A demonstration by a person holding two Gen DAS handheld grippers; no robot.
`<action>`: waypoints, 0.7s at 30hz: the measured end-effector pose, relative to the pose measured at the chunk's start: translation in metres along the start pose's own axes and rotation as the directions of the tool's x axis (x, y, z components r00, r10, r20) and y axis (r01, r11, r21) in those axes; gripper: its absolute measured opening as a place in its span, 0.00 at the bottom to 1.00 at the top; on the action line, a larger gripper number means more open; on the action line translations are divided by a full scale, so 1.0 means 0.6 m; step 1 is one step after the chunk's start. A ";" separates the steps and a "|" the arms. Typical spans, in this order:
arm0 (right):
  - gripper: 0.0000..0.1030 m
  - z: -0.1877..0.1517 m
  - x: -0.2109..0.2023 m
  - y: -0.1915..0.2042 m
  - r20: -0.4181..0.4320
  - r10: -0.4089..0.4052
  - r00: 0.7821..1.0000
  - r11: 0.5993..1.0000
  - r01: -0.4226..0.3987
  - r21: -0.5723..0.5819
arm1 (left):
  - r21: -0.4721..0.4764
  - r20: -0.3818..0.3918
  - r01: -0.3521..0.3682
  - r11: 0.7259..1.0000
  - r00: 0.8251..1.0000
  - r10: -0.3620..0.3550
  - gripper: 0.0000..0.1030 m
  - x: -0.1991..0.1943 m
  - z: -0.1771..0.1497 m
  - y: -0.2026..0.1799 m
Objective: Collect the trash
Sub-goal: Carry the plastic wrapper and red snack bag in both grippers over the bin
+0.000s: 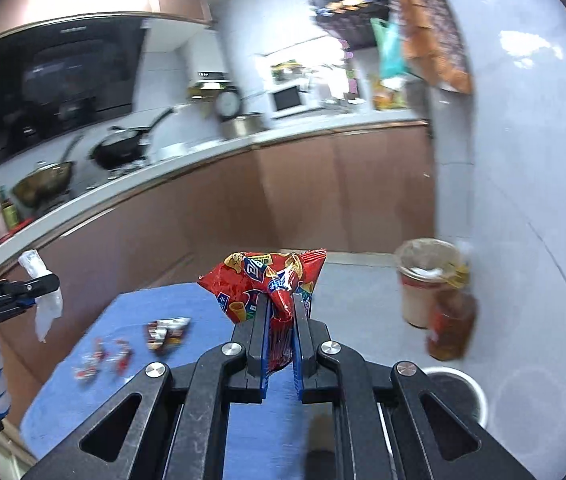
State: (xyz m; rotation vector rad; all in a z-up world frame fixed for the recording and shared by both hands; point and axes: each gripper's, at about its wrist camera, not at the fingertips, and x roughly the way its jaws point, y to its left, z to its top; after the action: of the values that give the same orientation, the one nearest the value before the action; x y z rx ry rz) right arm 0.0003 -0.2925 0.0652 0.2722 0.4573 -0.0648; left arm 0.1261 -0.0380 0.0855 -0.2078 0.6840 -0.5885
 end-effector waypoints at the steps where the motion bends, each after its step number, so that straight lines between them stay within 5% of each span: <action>1: 0.09 -0.007 0.005 -0.020 -0.009 -0.025 1.000 1.000 0.025 0.013 | 0.013 -0.026 0.017 1.000 1.000 -0.017 0.23 0.031 -0.002 -0.017; 8: 0.09 -0.077 0.060 -0.164 -0.117 -0.172 0.978 0.974 0.187 0.125 | 0.099 -0.237 0.152 0.983 0.963 -0.125 0.23 0.267 -0.046 -0.135; 14: 0.09 -0.146 0.122 -0.269 -0.230 -0.283 0.931 0.929 0.326 0.176 | 0.111 -0.392 0.244 0.964 0.902 -0.183 0.23 0.454 -0.098 -0.219; 21: 0.10 -0.204 0.178 -0.352 -0.329 -0.351 0.877 0.888 0.423 0.179 | 0.086 -0.517 0.272 0.958 0.835 -0.191 0.23 0.627 -0.161 -0.269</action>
State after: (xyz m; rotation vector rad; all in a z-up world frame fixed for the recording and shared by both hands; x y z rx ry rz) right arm 0.0176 -0.4623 -0.1393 0.4340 0.7947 -0.4880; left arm 0.2257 -0.3854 -0.1296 0.0185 1.1264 -0.9458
